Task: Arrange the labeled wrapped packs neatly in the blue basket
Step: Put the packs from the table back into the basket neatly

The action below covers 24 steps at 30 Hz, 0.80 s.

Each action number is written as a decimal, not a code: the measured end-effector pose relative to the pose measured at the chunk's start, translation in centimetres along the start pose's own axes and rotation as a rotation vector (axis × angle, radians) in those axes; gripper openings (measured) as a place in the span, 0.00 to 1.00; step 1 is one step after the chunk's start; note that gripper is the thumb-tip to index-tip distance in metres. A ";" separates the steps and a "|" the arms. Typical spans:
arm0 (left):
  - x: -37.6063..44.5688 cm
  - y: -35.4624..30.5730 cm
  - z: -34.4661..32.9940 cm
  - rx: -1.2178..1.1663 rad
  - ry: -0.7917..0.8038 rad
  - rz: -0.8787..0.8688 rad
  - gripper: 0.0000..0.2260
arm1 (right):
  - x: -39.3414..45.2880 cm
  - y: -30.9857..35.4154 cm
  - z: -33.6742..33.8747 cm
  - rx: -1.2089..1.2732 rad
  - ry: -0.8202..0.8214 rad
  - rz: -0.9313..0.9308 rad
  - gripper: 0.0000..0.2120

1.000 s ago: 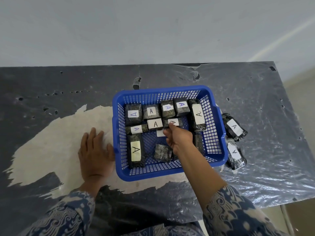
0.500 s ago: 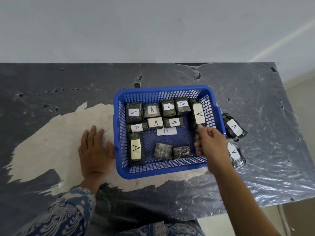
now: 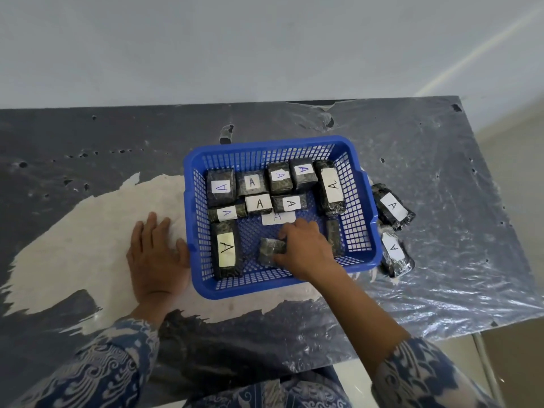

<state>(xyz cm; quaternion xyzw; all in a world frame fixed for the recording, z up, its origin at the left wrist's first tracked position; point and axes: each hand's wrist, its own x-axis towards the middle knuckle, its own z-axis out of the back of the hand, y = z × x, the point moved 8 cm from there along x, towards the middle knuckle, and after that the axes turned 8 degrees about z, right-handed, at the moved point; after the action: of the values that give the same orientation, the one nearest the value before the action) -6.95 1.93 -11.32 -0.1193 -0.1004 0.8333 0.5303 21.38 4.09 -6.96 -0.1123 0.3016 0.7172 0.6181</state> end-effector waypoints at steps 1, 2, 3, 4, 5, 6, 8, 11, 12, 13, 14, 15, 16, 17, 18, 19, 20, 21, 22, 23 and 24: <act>0.0 0.0 0.0 0.000 -0.001 0.001 0.29 | -0.1 -0.1 -0.1 0.043 -0.012 0.003 0.18; 0.0 -0.1 0.0 -0.002 -0.003 0.002 0.29 | -0.3 -0.2 -0.1 0.118 -0.027 0.001 0.15; -0.1 -0.2 0.0 -0.006 -0.006 0.001 0.29 | -0.5 -0.5 -0.1 0.224 -0.039 -0.007 0.12; -0.1 -0.2 0.1 -0.012 -0.009 -0.001 0.28 | -0.7 -0.8 -0.2 0.342 -0.049 -0.015 0.10; -0.1 -0.2 0.1 -0.015 -0.012 -0.003 0.28 | -0.9 -1.1 -0.1 0.448 -0.061 -0.020 0.09; -0.1 -0.2 0.1 -0.014 -0.012 -0.001 0.28 | -1.1 -1.3 0.2 0.524 -0.078 -0.021 0.09; -0.1 0.0 0.1 -0.005 -0.007 0.009 0.28 | -1.8 -2.2 1.2 0.587 -0.146 -0.035 0.08; 0.0 0.2 -0.1 0.003 -0.004 0.011 0.27 | -3.4 -5.4 3.9 0.468 -0.375 -0.113 0.04; 0.0 0.2 -0.1 0.007 -0.003 0.013 0.27 | -4.1 -6.8 4.8 0.395 -0.440 -0.162 0.05; 0.0 0.3 -0.1 0.008 -0.002 0.018 0.27 | -4.7 -8.2 5.5 0.329 -0.474 -0.217 0.06; 0.0 0.3 -0.1 0.008 0.000 0.023 0.27 | -5.2 -9.4 6.0 0.269 -0.478 -0.273 0.06; 0.0 0.3 -0.1 0.009 0.005 0.026 0.27 | -5.4 -10.3 6.2 0.212 -0.459 -0.326 0.07; -0.1 0.3 -0.1 0.012 0.009 0.026 0.27 | -5.4 -10.7 6.2 0.144 -0.421 -0.367 0.08; -0.1 0.3 -0.1 0.016 0.012 0.022 0.27 | -5.2 -10.8 6.2 0.062 -0.369 -0.387 0.09; -0.1 0.2 -0.1 0.023 0.013 0.017 0.27 | -4.9 -10.6 6.0 -0.025 -0.313 -0.385 0.10; -0.1 0.3 -0.2 0.031 0.011 0.012 0.26 | -4.6 -10.2 5.8 -0.091 -0.263 -0.372 0.11; -0.1 0.4 -0.2 0.038 0.007 0.008 0.25 | -4.5 -10.0 5.5 -0.134 -0.228 -0.360 0.13; -0.1 0.5 -0.2 0.041 0.000 0.004 0.24 | -4.5 -10.0 5.5 -0.153 -0.216 -0.354 0.14; 0.0 0.6 -0.3 0.042 -0.005 0.001 0.23 | -4.7 -10.2 5.8 -0.150 -0.230 -0.348 0.15; 0.1 0.6 -0.4 0.042 -0.007 -0.005 0.23 | -5.1 -10.7 6.5 -0.118 -0.276 -0.344 0.15; 0.1 0.6 -0.6 0.043 -0.007 -0.011 0.24 | -5.6 -11.6 7.5 -0.056 -0.355 -0.345 0.14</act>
<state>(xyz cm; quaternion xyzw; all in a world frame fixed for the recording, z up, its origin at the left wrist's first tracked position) -7.36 1.80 -12.08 -0.1044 -0.0850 0.8328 0.5370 35.21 4.40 -1.45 -0.0512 0.1446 0.6177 0.7713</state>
